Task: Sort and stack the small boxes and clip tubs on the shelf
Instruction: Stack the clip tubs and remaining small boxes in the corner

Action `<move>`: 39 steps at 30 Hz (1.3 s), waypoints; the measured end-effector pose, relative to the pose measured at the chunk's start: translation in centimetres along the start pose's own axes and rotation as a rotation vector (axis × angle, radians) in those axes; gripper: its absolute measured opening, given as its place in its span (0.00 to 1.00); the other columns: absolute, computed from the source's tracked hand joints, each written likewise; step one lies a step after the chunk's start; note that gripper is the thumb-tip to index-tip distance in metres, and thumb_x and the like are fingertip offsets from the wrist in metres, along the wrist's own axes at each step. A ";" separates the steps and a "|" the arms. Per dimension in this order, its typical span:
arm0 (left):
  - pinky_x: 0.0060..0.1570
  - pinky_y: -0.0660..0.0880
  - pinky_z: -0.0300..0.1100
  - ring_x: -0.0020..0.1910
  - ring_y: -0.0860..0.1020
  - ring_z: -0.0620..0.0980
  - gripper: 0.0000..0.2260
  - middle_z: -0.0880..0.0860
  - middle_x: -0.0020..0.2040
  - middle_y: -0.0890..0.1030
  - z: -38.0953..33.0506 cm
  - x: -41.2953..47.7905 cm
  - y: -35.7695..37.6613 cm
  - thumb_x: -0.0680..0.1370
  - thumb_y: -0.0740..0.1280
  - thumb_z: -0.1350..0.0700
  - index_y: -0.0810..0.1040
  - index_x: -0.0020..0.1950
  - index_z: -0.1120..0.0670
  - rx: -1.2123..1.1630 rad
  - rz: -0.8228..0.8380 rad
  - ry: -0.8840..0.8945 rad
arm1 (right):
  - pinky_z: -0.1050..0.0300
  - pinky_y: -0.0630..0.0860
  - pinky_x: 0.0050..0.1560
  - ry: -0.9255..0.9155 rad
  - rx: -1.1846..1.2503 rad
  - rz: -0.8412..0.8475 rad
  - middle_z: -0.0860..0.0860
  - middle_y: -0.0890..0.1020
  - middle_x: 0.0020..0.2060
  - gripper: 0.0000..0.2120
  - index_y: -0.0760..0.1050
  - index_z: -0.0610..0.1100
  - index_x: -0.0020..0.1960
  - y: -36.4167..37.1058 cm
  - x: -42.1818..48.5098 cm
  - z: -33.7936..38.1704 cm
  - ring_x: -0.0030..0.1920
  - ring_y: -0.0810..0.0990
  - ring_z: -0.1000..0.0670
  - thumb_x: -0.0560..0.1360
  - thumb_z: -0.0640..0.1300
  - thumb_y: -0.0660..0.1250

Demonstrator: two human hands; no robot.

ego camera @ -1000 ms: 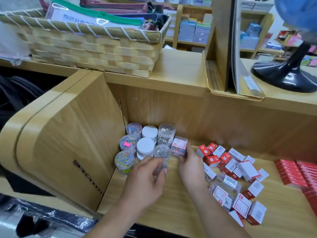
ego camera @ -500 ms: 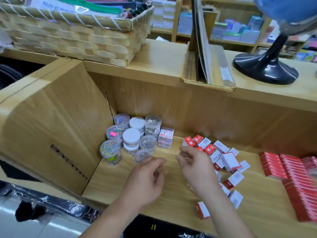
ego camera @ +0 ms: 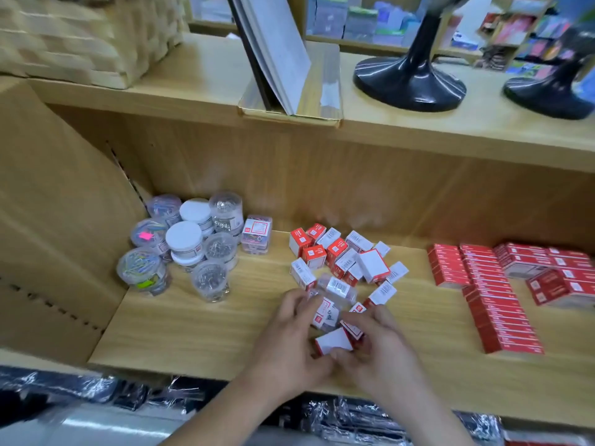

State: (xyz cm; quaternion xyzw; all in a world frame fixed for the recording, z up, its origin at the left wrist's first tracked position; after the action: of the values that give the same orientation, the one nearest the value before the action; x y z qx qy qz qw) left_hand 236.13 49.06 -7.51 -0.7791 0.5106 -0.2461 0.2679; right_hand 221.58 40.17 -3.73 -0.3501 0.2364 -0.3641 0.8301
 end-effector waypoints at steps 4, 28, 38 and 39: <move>0.66 0.70 0.36 0.69 0.70 0.35 0.31 0.41 0.76 0.61 1.1 -0.3 -0.7 0.69 0.71 0.41 0.71 0.72 0.43 -0.086 0.025 -0.013 | 0.58 0.77 0.48 -0.067 -0.091 -0.037 0.61 0.71 0.51 0.21 0.79 0.60 0.60 0.3 -0.3 -0.6 0.51 0.78 0.58 0.68 0.54 0.75; 0.63 0.73 0.39 0.66 0.74 0.40 0.30 0.34 0.66 0.72 2.1 -4.0 -7.7 0.74 0.72 0.60 0.69 0.72 0.41 -0.082 -0.159 0.028 | 0.68 0.66 0.68 -0.401 0.039 0.181 0.69 0.65 0.73 0.34 0.64 0.66 0.74 1.9 2.5 4.7 0.74 0.62 0.65 0.75 0.42 0.69; 0.54 0.77 0.40 0.54 0.77 0.36 0.21 0.37 0.64 0.75 5.0 -4.9 -10.9 0.76 0.71 0.55 0.74 0.69 0.45 0.005 -0.352 -0.053 | 0.56 0.73 0.47 -0.203 -0.095 -0.112 0.56 0.76 0.45 0.15 0.79 0.51 0.55 6.0 5.9 7.7 0.51 0.78 0.50 0.71 0.52 0.75; 0.53 0.78 0.41 0.53 0.78 0.37 0.21 0.38 0.64 0.75 5.2 -5.2 -10.9 0.76 0.71 0.55 0.75 0.69 0.46 0.000 -0.346 -0.059 | 0.55 0.72 0.46 -0.190 -0.143 -0.122 0.54 0.77 0.46 0.14 0.77 0.51 0.55 6.9 6.2 8.2 0.52 0.78 0.48 0.72 0.54 0.73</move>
State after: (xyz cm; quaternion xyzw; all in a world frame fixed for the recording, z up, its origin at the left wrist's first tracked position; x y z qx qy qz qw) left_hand 244.92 58.36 -4.67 -0.8621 0.3609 -0.2657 0.2365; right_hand 233.81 42.17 -4.50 -0.4552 0.1605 -0.3614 0.7977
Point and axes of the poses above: each hand's wrist, its own x-axis towards the middle knuckle, its own y-axis out of the palm, z = x × y, the point moved 3 cm from there along x, towards the middle knuckle
